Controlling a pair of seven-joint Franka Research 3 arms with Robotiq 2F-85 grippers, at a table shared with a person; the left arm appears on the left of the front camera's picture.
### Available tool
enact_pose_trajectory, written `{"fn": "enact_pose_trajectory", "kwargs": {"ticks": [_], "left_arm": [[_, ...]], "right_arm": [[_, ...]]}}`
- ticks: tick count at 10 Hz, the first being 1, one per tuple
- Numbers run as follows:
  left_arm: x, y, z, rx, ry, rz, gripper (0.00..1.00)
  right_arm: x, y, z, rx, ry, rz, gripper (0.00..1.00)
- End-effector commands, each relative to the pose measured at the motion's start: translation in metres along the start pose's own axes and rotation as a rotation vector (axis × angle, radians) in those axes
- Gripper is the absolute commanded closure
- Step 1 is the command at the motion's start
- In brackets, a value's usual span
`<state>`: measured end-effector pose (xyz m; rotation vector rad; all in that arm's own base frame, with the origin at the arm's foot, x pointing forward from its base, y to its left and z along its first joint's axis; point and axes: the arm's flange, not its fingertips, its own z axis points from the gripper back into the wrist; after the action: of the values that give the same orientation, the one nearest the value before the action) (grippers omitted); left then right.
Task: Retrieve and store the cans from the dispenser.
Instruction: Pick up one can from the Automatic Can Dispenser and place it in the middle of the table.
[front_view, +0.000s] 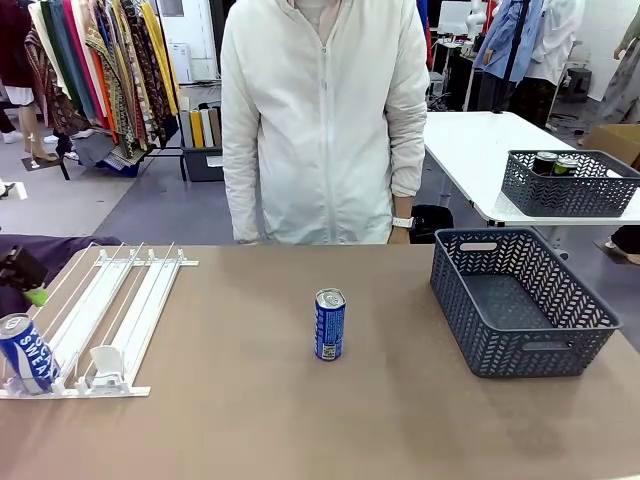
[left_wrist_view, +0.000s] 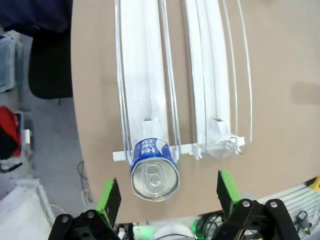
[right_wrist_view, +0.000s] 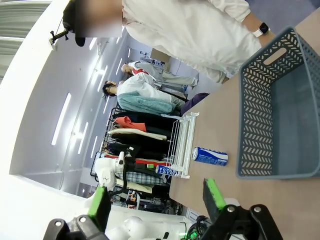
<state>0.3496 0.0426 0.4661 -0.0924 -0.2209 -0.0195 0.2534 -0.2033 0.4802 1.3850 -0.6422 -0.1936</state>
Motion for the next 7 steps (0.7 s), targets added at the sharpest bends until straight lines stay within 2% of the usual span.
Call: {"fn": "enact_pose_trajectory", "kwargs": {"ticks": [1,2,4,7], "left_arm": [[-0.003,0.001,0.003,-0.008,0.007,0.008,0.0],[0.0,0.0,0.0,0.0,0.0,0.0,0.0],[-0.006,0.008,-0.025,0.053,0.096,-0.051,0.0],[-0.002,0.009,-0.055,0.105,0.155,-0.026,0.0]], "right_arm": [[0.002,0.001,-0.001,0.017,-0.012,0.025,0.0],[0.002,0.001,-0.001,0.017,-0.012,0.025,0.0],[0.002,0.001,-0.001,0.017,-0.012,0.025,0.0],[0.002,0.001,-0.001,0.017,-0.012,0.025,0.0]]}}
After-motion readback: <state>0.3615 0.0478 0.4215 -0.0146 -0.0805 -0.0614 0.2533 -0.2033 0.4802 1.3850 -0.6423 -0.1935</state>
